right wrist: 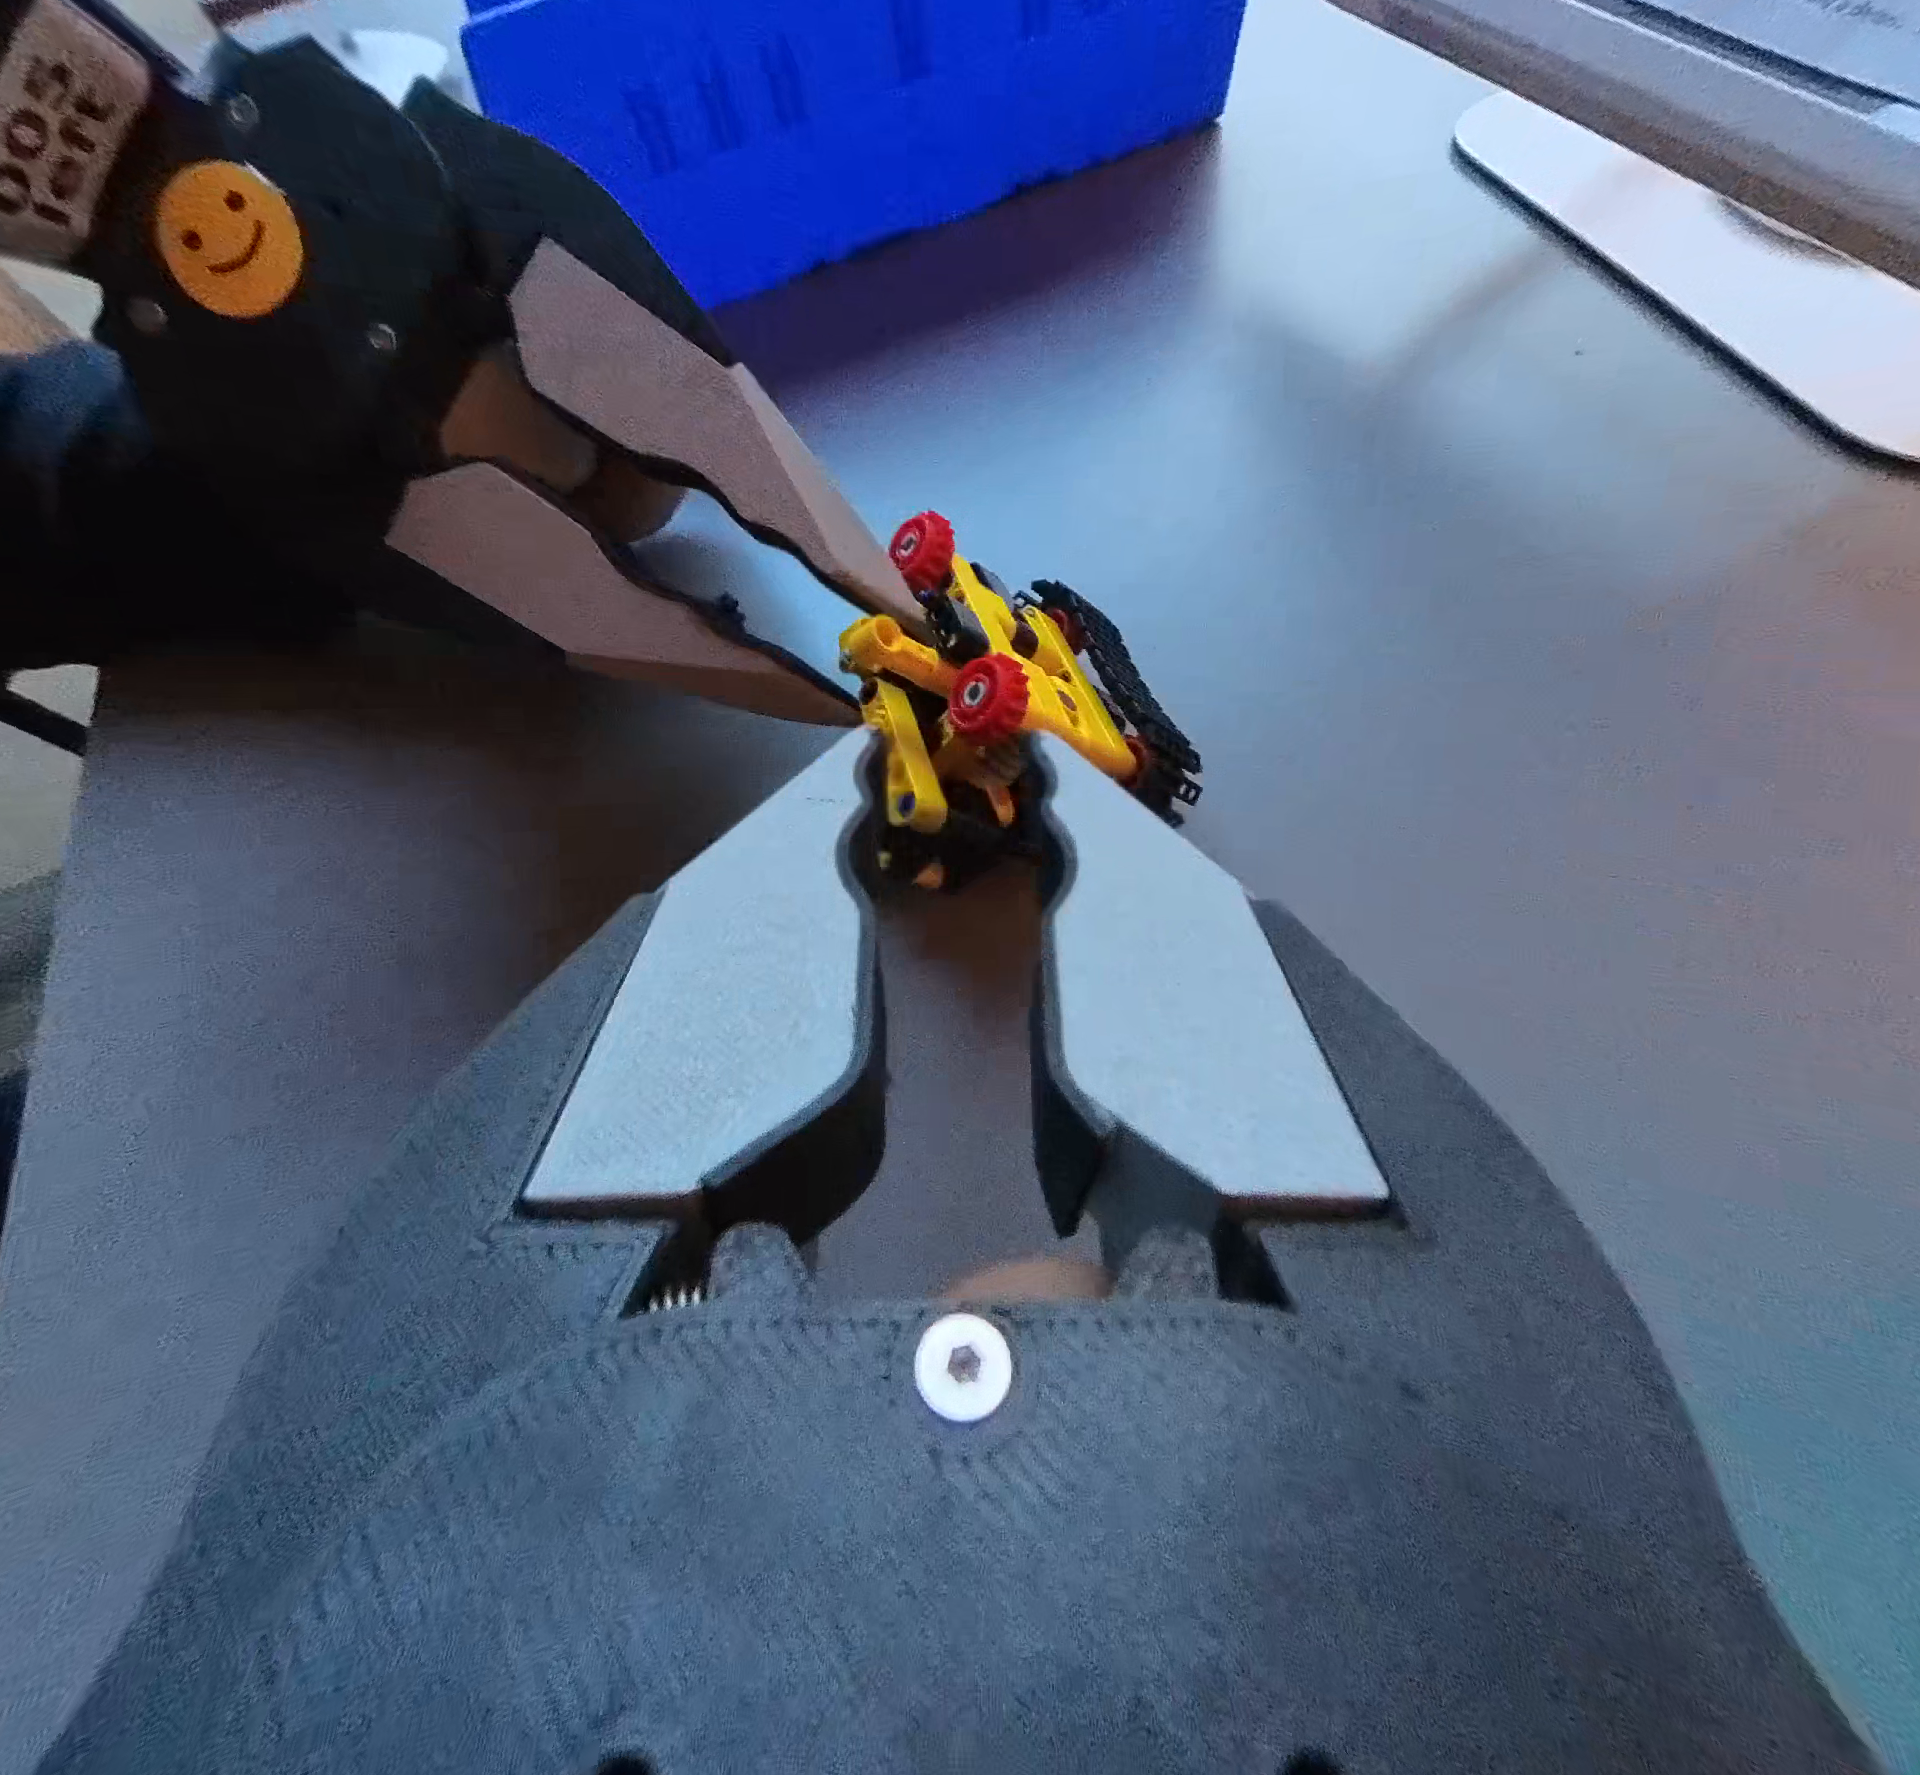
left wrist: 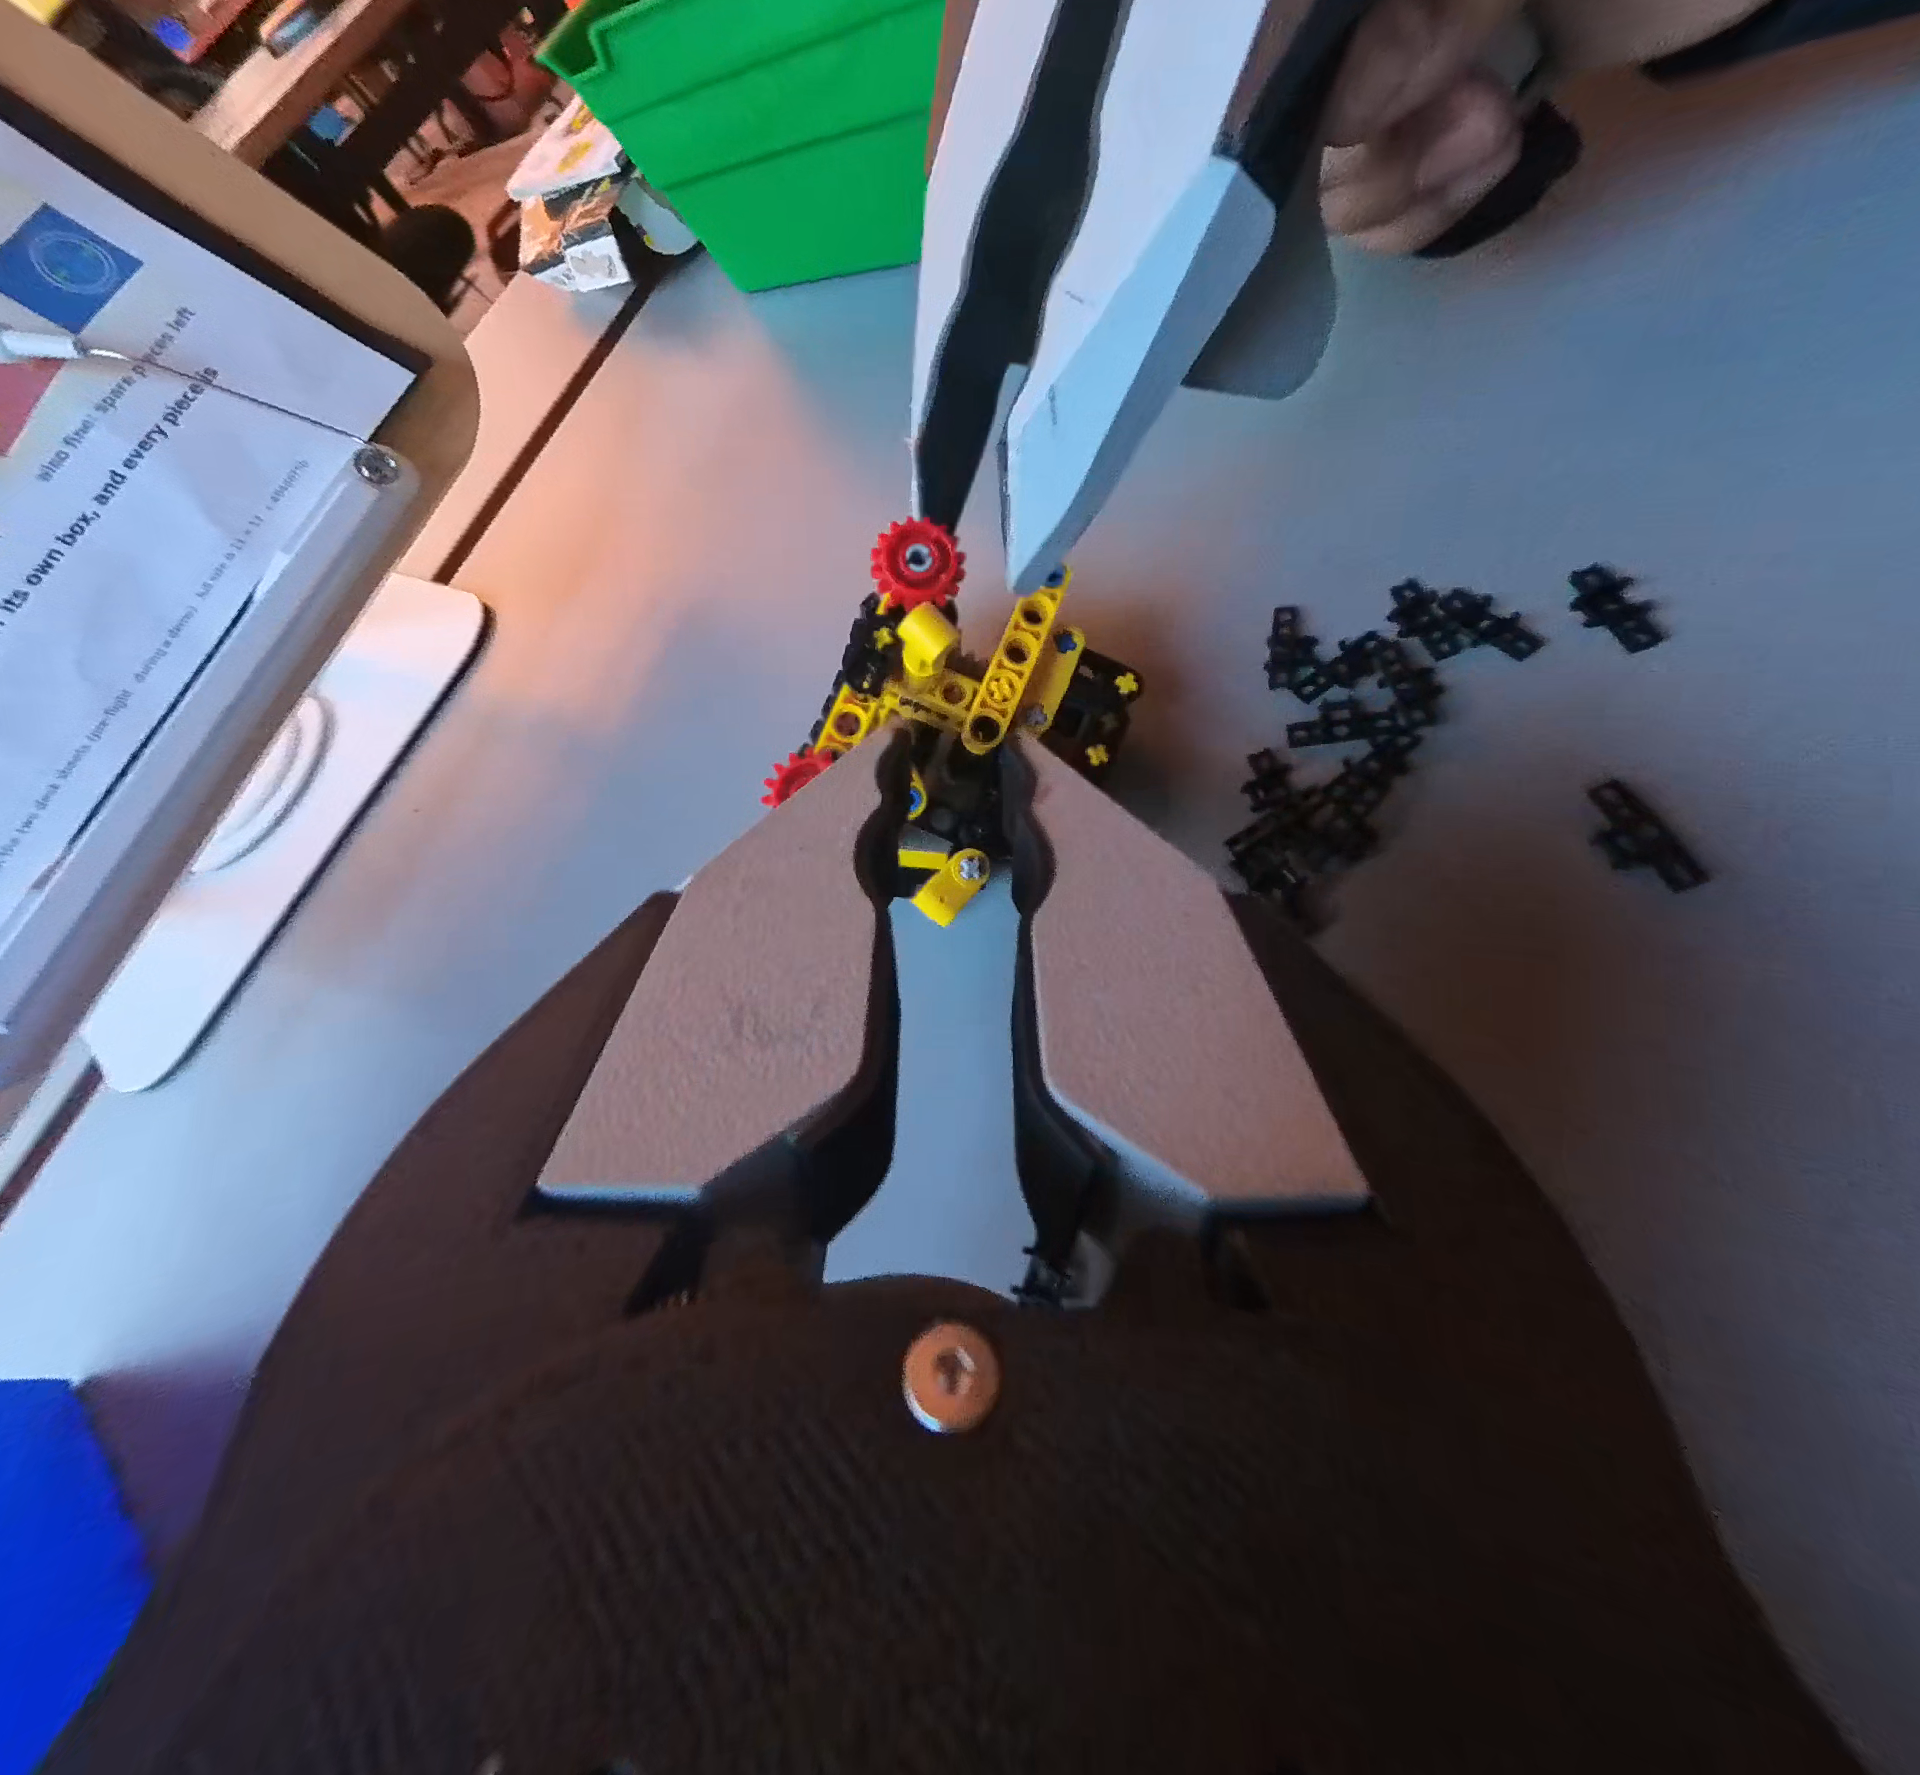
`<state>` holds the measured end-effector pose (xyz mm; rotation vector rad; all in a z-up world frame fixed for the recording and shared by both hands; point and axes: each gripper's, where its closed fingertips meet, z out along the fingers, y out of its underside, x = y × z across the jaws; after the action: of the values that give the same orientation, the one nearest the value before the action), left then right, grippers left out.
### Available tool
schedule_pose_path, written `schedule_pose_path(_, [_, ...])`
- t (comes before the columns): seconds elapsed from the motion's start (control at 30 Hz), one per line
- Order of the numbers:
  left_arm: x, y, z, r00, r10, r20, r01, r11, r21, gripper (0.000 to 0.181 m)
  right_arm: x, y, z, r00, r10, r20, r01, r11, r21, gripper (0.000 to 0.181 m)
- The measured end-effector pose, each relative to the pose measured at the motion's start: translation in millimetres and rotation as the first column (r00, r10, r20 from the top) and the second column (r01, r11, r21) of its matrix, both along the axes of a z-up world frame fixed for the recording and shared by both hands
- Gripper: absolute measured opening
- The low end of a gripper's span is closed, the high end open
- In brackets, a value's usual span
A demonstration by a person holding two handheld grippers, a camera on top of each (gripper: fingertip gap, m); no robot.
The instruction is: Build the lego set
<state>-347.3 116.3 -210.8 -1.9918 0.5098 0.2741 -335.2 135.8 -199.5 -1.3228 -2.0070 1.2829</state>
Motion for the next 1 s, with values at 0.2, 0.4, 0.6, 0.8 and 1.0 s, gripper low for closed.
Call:
schedule_pose_path(0.2, [20, -1, 49, 0.995, -0.095, 0.007, 0.091, 0.965, 0.245, 0.014, 3, -12, 1, 0.999, 0.047, 0.013, -0.045, 0.992, -0.120, 0.012])
schedule_pose_path(0.4, [0, 9, 30, 0.998, -0.057, 0.025, 0.053, 0.991, 0.120, 0.023, -1, -5, 3, 0.999, 0.012, 0.032, -0.006, 0.984, -0.175, 0.015])
schedule_pose_path(0.6, [8, 17, 12, 0.993, -0.083, 0.089, 0.080, 0.996, 0.036, 0.020, -2, 3, 10, 1.000, -0.011, 0.016, 0.013, 0.985, -0.171, 0.014])
schedule_pose_path(0.8, [7, 18, 12, 0.995, -0.067, 0.069, 0.063, 0.997, 0.049, 0.019, -2, 1, 0, 0.998, 0.003, 0.065, 0.009, 0.981, -0.192, 0.012])
schedule_pose_path(1.0, [10, 19, 12, 0.997, -0.061, 0.054, 0.059, 0.997, 0.049, 0.019, -7, 0, 6, 0.997, -0.001, 0.081, 0.032, 0.924, -0.381, 0.008])
